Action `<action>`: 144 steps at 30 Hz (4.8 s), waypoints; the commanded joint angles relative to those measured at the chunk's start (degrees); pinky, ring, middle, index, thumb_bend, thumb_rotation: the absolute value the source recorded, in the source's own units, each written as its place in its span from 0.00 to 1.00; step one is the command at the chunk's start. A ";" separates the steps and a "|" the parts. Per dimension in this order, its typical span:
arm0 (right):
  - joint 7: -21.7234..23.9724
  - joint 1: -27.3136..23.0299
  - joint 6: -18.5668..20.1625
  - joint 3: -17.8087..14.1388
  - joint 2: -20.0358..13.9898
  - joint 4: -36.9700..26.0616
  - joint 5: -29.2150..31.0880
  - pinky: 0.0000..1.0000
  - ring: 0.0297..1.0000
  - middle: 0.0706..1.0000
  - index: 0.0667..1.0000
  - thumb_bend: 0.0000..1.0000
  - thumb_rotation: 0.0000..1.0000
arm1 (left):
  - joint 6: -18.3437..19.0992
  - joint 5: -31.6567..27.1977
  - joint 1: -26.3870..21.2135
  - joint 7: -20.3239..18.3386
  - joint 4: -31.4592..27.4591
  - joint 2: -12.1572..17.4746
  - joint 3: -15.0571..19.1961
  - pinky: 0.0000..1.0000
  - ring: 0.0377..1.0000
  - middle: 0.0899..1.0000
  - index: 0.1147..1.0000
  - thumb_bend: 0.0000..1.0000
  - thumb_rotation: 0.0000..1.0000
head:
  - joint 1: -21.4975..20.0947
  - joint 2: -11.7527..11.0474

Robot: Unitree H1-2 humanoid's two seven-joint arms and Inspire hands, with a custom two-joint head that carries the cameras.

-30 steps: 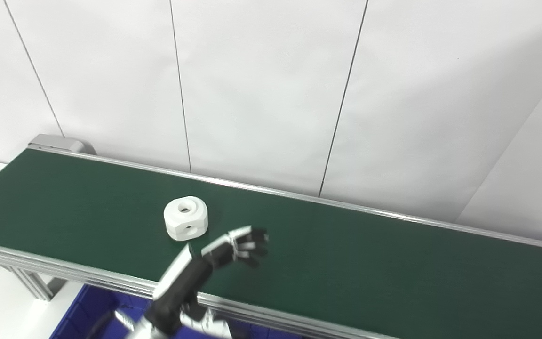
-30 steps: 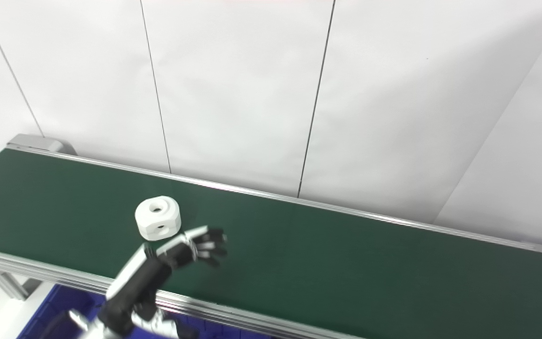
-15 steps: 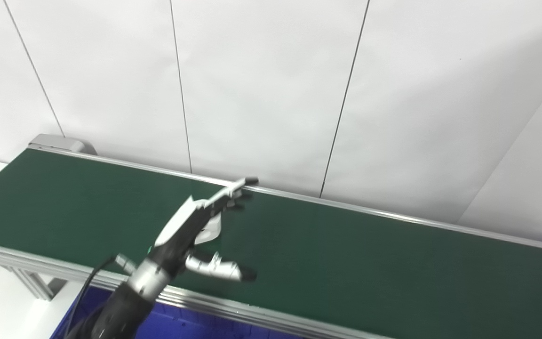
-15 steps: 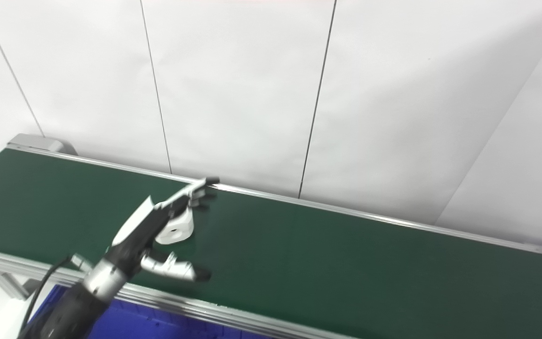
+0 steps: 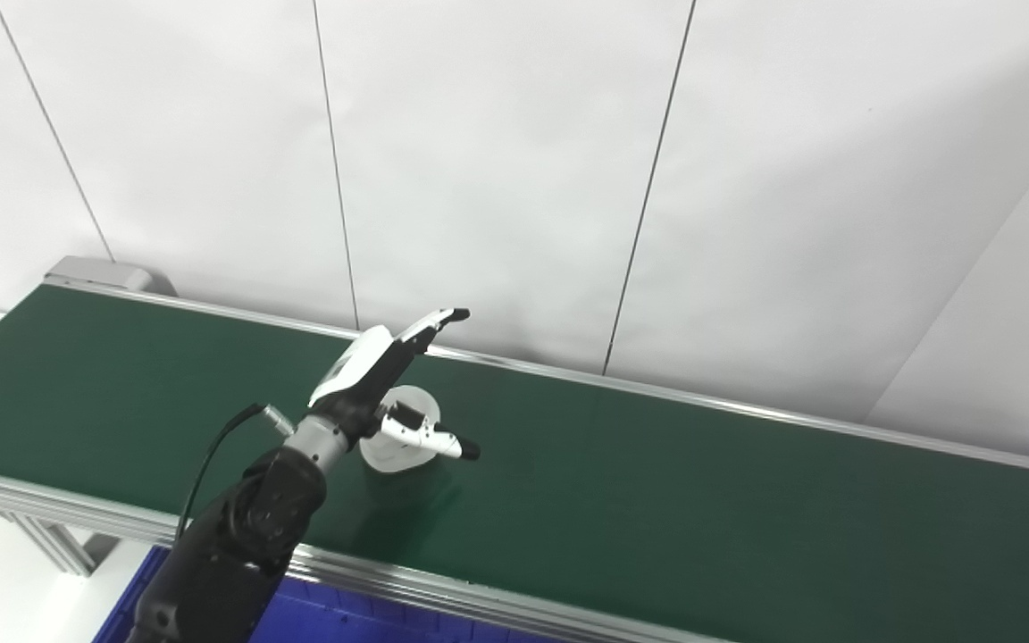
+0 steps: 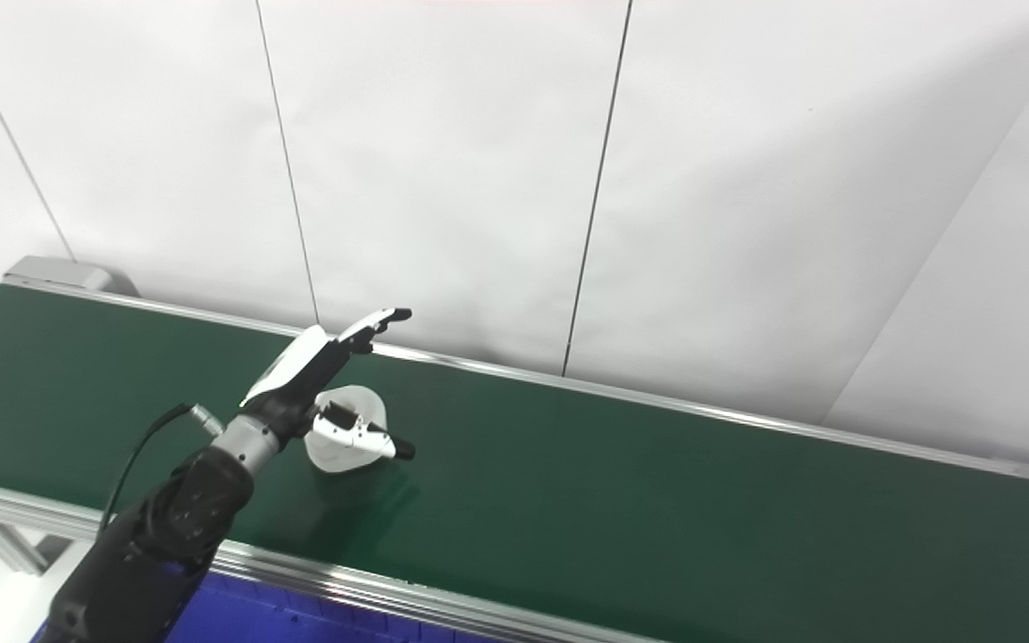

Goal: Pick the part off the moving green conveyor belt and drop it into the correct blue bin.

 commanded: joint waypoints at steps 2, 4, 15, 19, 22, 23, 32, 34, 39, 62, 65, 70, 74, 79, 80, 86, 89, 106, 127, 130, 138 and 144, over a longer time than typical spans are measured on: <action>-1.35 0.09 -3.34 0.56 -0.63 -1.72 0.42 0.77 0.84 0.87 0.90 0.87 0.81 | 0.75 3.11 -3.15 2.66 1.71 0.21 -0.62 0.85 0.94 0.97 0.92 0.82 0.22 | -0.01 0.34; -1.59 0.17 -3.33 0.77 -0.67 -1.89 0.64 0.77 0.83 0.86 0.90 0.87 0.81 | 1.49 3.89 -3.82 2.40 3.37 0.36 -1.16 0.87 0.96 0.99 0.92 0.84 0.19 | -0.03 0.56; -2.02 0.23 -3.34 1.08 -0.51 -2.42 1.31 0.76 0.82 0.86 0.91 0.88 0.81 | 5.04 9.77 -6.26 0.69 9.14 2.64 -5.98 1.00 1.00 1.00 0.90 0.89 0.07 | -0.27 1.20; -2.19 0.26 -3.34 0.81 -0.30 -2.52 1.50 0.74 0.82 0.85 0.90 0.87 0.80 | 5.17 11.03 -5.89 0.64 10.11 2.84 -7.92 0.97 0.95 0.95 0.86 0.86 0.02 | -0.39 1.37; -2.06 0.20 -3.34 0.99 -0.44 -2.45 2.12 0.76 0.83 0.86 0.90 0.86 0.79 | 4.75 10.46 -5.36 2.28 11.49 1.75 -7.80 0.76 0.82 0.87 0.78 0.78 0.00 | -0.37 1.48; -2.17 0.20 -3.35 1.09 -0.53 -2.45 2.18 0.77 0.83 0.86 0.91 0.85 0.79 | 4.30 9.96 -5.27 3.24 12.31 1.13 -7.49 0.70 0.78 0.84 0.76 0.76 0.00 | -0.42 1.57; -2.29 0.47 -3.33 0.79 -0.74 -2.59 1.73 0.80 0.84 0.87 0.91 0.83 0.80 | 3.46 7.93 -4.49 5.97 11.92 -0.60 -6.17 0.35 0.38 0.43 0.46 0.50 0.00 | -0.18 1.90; -2.37 0.48 -3.33 0.81 -0.78 -2.64 1.52 0.81 0.84 0.87 0.91 0.82 0.80 | 3.08 7.28 -4.27 6.09 11.45 -0.63 -5.79 0.37 0.39 0.44 0.45 0.50 0.00 | -0.33 2.11; -1.77 0.52 -3.33 0.43 -0.65 -2.75 1.71 0.81 0.85 0.88 0.91 0.84 0.81 | -0.29 3.63 -3.60 8.25 11.57 -1.51 -3.64 0.38 0.39 0.44 0.45 0.50 0.00 | -0.52 2.26; 2.09 4.05 -1.67 -3.19 4.50 -8.59 -2.13 0.79 0.85 0.87 0.91 0.87 0.80 | -18.87 -14.88 12.93 0.60 -6.92 4.02 2.80 0.41 0.43 0.47 0.40 0.50 0.00 | -18.53 13.26; 2.98 4.70 0.26 -3.63 5.32 -10.46 -2.78 0.83 0.88 0.89 0.92 0.86 0.81 | -22.41 -16.01 16.18 -0.27 -6.75 4.46 2.04 0.40 0.42 0.48 0.40 0.50 0.00 | -18.89 14.46; 4.10 4.73 1.31 -4.71 6.25 -11.79 -3.63 0.82 0.87 0.89 0.92 0.87 0.83 | -23.20 -16.45 20.54 -1.55 -6.49 6.24 -0.17 0.42 0.44 0.49 0.38 0.50 0.00 | -19.51 16.86; 5.73 5.41 4.42 -5.30 6.51 -15.19 -4.08 0.82 0.88 0.90 0.92 0.86 0.84 | -23.21 -16.05 23.43 -2.25 -5.87 8.10 -2.25 0.45 0.46 0.48 0.38 0.50 0.00 | -19.91 18.82; 6.34 5.38 4.13 -6.15 7.10 -15.39 -3.39 0.83 0.88 0.88 0.92 0.87 0.82 | -23.20 -13.65 25.53 -2.24 -2.89 10.24 -4.66 0.43 0.45 0.48 0.39 0.50 0.00 | -19.96 19.79; 6.38 5.49 4.13 -6.30 7.15 -15.56 -3.56 0.83 0.87 0.88 0.92 0.87 0.83 | -23.20 -12.52 25.95 -1.78 -2.19 10.68 -5.37 0.45 0.45 0.48 0.39 0.50 0.00 | -19.86 19.86; 7.20 6.35 5.25 -6.90 6.97 -16.91 -3.60 0.83 0.89 0.90 0.93 0.90 0.84 | -23.17 -8.68 27.58 -1.88 -2.04 11.52 -8.21 0.48 0.46 0.47 0.39 0.50 0.00 | -18.73 20.05; 7.46 6.69 5.11 -7.33 7.11 -17.33 -3.65 0.82 0.89 0.91 0.92 0.90 0.85 | -22.08 -6.35 27.88 -3.86 -2.31 11.24 -8.51 0.51 0.46 0.48 0.39 0.50 0.00 | -18.42 20.04; 8.53 7.98 5.91 -8.16 7.88 -18.73 -3.48 0.82 0.88 0.90 0.92 0.89 0.84 | -7.79 -8.54 29.47 -12.75 -10.11 10.13 -6.90 0.86 0.95 0.98 0.98 0.97 0.67 | -18.68 19.74; 8.63 8.76 6.20 -8.44 8.14 -18.66 -4.39 0.83 0.88 0.89 0.92 0.89 0.83 | -23.06 -32.04 32.00 -20.44 -7.56 -0.24 -6.20 0.85 0.90 0.92 0.92 0.95 0.43 | -19.36 19.47; 9.25 8.84 7.09 -8.33 8.17 -19.05 -3.48 0.83 0.89 0.90 0.92 0.89 0.81 | -23.16 -30.19 32.08 -20.01 -7.39 -0.24 -5.80 0.84 0.90 0.93 0.93 0.95 0.45 | -19.58 19.33; 9.67 8.87 8.30 -8.32 8.43 -19.13 -3.72 0.85 0.90 0.91 0.93 0.90 0.78 | -23.06 -26.87 32.40 -19.21 -6.86 0.28 -5.60 0.88 0.94 0.97 0.97 0.96 0.51 | -19.78 19.00; 10.22 8.85 9.21 -8.17 8.25 -19.36 -3.57 0.85 0.92 0.94 0.95 0.90 0.77 | -21.04 -22.07 32.94 -18.15 -8.23 1.09 -6.12 0.96 1.00 1.00 1.00 0.92 0.64 | -19.57 18.95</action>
